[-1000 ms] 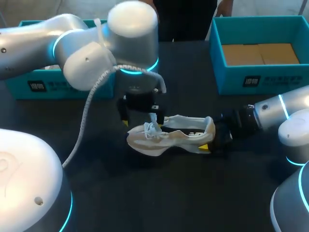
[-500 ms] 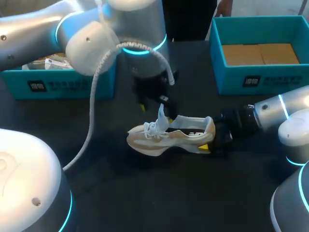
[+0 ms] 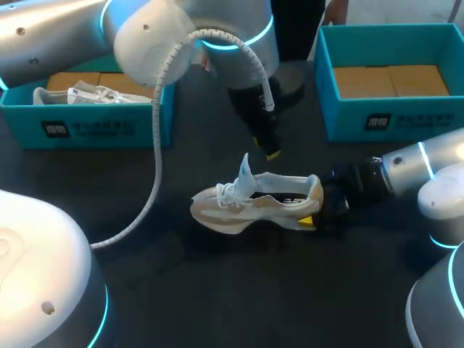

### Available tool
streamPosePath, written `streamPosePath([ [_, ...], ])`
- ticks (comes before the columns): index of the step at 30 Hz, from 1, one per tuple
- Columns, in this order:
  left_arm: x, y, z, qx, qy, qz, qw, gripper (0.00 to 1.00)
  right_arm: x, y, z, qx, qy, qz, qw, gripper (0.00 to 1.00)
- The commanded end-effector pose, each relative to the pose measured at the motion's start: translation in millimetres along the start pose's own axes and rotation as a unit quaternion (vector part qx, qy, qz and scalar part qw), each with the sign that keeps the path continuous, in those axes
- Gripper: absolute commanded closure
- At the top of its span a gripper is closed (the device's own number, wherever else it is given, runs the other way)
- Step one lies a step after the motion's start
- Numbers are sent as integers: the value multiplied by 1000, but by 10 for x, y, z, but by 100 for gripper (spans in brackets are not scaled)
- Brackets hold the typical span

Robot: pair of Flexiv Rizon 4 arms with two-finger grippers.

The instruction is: Take the shoe out of the shoebox, open the shoe tongue, remove and reinsert the insole, then place the shoe into the shoebox

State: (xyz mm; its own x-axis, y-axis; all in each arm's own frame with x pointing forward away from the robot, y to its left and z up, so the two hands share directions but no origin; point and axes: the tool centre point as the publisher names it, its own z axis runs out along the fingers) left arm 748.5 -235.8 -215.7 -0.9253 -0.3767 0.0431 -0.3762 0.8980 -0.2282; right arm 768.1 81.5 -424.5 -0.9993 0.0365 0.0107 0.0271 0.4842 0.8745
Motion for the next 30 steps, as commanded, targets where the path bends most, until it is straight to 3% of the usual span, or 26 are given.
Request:
streamPosePath([
  [1,25,-114,127,2,14,81,997,100,-6,7,14,2,-1,1,1000,100],
  [5,123,-128,211,-21,37,105,994,100,-6,7,14,2,-1,1,1000,100],
  [30,123,-128,211,-21,37,105,994,100,-6,7,14,2,-1,1,1000,100],
])
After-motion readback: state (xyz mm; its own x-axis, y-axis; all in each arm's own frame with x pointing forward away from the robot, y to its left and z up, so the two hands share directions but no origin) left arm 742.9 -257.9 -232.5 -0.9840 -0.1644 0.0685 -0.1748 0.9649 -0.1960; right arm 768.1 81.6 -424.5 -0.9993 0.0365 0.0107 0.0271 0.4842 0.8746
